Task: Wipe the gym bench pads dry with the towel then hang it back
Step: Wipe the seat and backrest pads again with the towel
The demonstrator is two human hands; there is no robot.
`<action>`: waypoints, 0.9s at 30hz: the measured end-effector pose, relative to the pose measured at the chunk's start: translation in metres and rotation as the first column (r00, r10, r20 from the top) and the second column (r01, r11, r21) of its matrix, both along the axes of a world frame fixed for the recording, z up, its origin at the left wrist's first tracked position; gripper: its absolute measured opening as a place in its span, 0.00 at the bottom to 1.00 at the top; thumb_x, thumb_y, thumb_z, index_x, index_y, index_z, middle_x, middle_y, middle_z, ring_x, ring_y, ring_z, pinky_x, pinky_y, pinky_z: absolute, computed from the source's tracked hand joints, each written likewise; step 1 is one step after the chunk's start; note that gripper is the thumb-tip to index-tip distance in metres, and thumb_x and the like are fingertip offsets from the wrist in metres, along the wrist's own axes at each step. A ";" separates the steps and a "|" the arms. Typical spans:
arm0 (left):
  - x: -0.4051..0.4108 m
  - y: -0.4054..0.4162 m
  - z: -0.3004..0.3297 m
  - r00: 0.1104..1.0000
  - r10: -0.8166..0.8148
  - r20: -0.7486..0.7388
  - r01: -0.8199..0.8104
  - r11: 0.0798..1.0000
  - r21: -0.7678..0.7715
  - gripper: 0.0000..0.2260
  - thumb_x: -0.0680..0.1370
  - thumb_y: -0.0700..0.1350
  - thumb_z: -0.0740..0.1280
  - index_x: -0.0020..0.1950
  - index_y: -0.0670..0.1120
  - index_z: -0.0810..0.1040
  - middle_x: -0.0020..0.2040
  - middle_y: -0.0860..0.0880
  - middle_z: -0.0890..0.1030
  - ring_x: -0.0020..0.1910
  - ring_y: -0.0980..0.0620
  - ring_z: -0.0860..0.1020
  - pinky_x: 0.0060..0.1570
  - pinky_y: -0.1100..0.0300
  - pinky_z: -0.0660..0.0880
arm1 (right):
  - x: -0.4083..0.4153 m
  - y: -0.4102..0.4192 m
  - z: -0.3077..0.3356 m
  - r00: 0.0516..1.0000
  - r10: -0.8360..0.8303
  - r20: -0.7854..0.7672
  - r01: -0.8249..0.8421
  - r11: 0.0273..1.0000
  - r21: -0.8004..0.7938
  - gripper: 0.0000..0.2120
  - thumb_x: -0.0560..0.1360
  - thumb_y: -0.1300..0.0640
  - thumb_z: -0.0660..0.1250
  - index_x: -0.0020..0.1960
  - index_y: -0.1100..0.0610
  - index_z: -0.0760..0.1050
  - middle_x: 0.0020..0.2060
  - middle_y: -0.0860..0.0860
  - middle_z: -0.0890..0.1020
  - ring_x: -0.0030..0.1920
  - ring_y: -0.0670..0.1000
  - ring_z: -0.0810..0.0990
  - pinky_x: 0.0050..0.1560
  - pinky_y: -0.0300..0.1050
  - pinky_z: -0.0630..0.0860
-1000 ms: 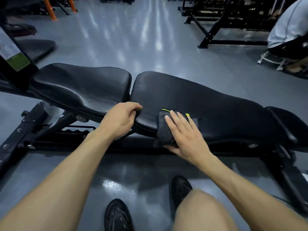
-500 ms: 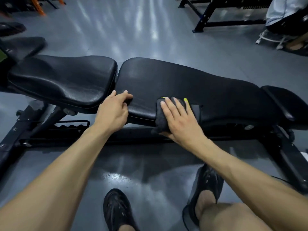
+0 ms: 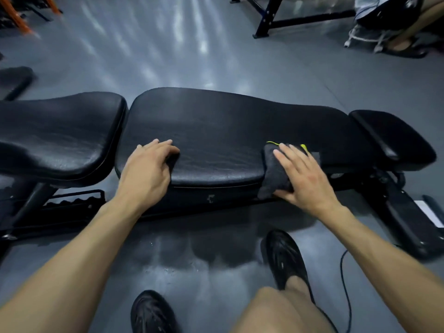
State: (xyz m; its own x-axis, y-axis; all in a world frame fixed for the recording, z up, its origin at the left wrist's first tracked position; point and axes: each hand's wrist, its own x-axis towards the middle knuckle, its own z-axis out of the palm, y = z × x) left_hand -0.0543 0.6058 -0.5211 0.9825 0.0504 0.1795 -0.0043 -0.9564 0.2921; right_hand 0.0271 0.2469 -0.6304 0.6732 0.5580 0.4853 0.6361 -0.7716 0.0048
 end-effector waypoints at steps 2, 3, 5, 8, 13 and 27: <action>0.010 -0.007 0.000 0.999 -0.036 -0.011 0.036 0.999 0.012 0.22 0.77 0.30 0.58 0.66 0.46 0.79 0.74 0.46 0.74 0.77 0.41 0.67 0.77 0.40 0.59 | 0.005 -0.017 -0.006 0.993 -0.106 -0.052 0.107 0.994 0.014 0.50 0.66 0.48 0.80 0.79 0.61 0.60 0.77 0.60 0.66 0.77 0.62 0.64 0.76 0.66 0.59; 0.016 -0.009 0.000 0.998 -0.055 -0.014 0.055 0.998 0.018 0.22 0.76 0.30 0.58 0.65 0.46 0.80 0.74 0.47 0.75 0.76 0.41 0.68 0.76 0.40 0.61 | 0.006 -0.018 -0.007 0.988 -0.140 -0.066 0.141 0.990 0.012 0.50 0.65 0.50 0.81 0.79 0.62 0.60 0.77 0.59 0.66 0.77 0.62 0.64 0.76 0.67 0.59; 0.027 -0.014 0.001 0.996 -0.091 -0.023 0.091 0.996 0.018 0.23 0.75 0.30 0.59 0.65 0.47 0.80 0.73 0.47 0.75 0.75 0.42 0.70 0.74 0.41 0.64 | 0.005 -0.015 -0.010 0.985 -0.151 -0.087 0.155 0.987 0.034 0.49 0.65 0.52 0.81 0.79 0.62 0.61 0.77 0.59 0.67 0.77 0.62 0.64 0.76 0.68 0.58; 0.041 -0.018 0.003 0.990 -0.136 -0.032 0.137 0.990 0.017 0.24 0.74 0.30 0.59 0.64 0.47 0.81 0.72 0.48 0.76 0.73 0.43 0.72 0.71 0.47 0.68 | -0.005 -0.014 -0.007 0.977 -0.113 -0.180 0.153 0.963 0.222 0.43 0.67 0.58 0.79 0.78 0.60 0.63 0.77 0.54 0.67 0.78 0.57 0.63 0.78 0.63 0.56; 0.058 -0.021 0.013 0.984 -0.166 -0.062 0.167 0.986 0.023 0.25 0.74 0.31 0.60 0.64 0.51 0.80 0.74 0.52 0.74 0.73 0.46 0.72 0.69 0.48 0.71 | -0.066 0.020 -0.001 0.764 0.057 -0.643 0.621 0.206 0.756 0.22 0.80 0.52 0.68 0.72 0.52 0.69 0.64 0.45 0.80 0.65 0.43 0.78 0.69 0.47 0.73; 0.066 -0.057 -0.018 0.930 -0.353 -0.099 0.360 0.931 0.064 0.16 0.84 0.41 0.59 0.69 0.51 0.76 0.76 0.51 0.72 0.78 0.45 0.65 0.77 0.43 0.59 | -0.015 0.110 0.032 0.359 0.360 -0.861 0.927 -0.244 0.285 0.41 0.79 0.33 0.59 0.78 0.62 0.57 0.71 0.55 0.72 0.67 0.57 0.75 0.69 0.54 0.73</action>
